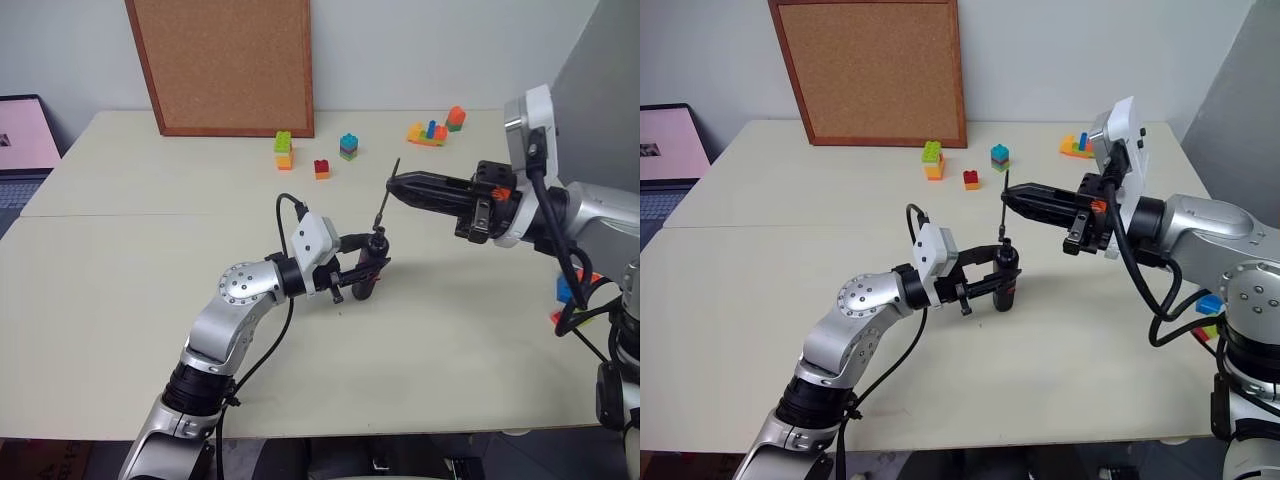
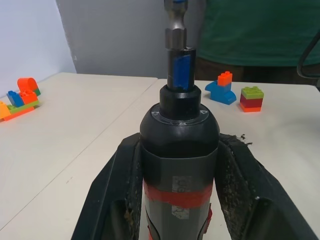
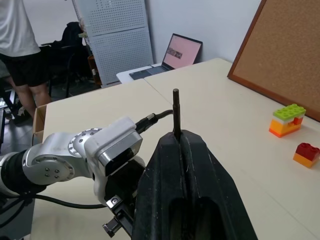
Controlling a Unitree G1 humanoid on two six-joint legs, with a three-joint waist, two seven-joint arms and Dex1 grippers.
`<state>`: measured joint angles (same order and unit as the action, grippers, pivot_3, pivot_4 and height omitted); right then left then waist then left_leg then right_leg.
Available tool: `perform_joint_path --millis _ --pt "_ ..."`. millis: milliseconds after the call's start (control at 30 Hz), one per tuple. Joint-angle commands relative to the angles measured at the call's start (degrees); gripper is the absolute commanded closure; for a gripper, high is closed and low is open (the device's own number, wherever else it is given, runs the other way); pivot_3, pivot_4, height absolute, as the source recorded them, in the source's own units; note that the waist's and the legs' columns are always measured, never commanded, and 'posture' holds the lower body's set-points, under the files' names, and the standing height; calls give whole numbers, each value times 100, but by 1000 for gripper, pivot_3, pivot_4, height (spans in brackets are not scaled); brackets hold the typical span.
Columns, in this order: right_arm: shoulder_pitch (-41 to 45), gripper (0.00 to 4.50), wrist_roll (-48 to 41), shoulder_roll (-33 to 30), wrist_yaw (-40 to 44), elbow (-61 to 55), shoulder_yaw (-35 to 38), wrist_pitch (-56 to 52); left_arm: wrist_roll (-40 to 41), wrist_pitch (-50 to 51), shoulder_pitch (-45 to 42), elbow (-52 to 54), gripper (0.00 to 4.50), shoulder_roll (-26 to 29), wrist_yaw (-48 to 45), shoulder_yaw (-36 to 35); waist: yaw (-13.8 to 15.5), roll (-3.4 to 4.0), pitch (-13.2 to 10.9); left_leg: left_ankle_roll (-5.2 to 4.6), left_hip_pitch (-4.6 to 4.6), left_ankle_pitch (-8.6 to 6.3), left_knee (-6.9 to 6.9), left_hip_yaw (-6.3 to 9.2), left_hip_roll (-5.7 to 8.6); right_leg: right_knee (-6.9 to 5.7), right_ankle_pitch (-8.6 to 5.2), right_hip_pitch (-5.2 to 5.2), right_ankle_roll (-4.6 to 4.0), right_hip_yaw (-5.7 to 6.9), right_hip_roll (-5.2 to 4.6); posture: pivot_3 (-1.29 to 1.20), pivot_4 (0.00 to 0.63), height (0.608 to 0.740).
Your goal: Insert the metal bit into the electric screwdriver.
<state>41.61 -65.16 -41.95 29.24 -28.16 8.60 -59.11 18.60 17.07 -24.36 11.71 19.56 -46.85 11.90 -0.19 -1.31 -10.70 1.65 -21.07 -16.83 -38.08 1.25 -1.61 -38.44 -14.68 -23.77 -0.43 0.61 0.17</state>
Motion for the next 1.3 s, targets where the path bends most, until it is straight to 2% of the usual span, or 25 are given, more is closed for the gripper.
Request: perform_joint_path --millis 33,333,1300 --pt "41 4500 -34 -71 64 -104 160 140 -50 -24 28 17 2858 -4 9 39 0 0 0 0 0 0 0 0 0 0 0 0 0 0 0 0 150 740" --pt "124 4500 -199 -143 42 -59 292 78 -75 -36 35 -49 2858 6 5 30 0 0 0 0 0 0 0 0 0 0 0 0 0 1 0 0 150 740" --pt "-233 4500 99 -89 7 -182 29 233 -52 -17 76 17 2858 40 -29 39 0 0 0 0 4 0 0 0 0 0 0 3 0 0 0 0 150 740"
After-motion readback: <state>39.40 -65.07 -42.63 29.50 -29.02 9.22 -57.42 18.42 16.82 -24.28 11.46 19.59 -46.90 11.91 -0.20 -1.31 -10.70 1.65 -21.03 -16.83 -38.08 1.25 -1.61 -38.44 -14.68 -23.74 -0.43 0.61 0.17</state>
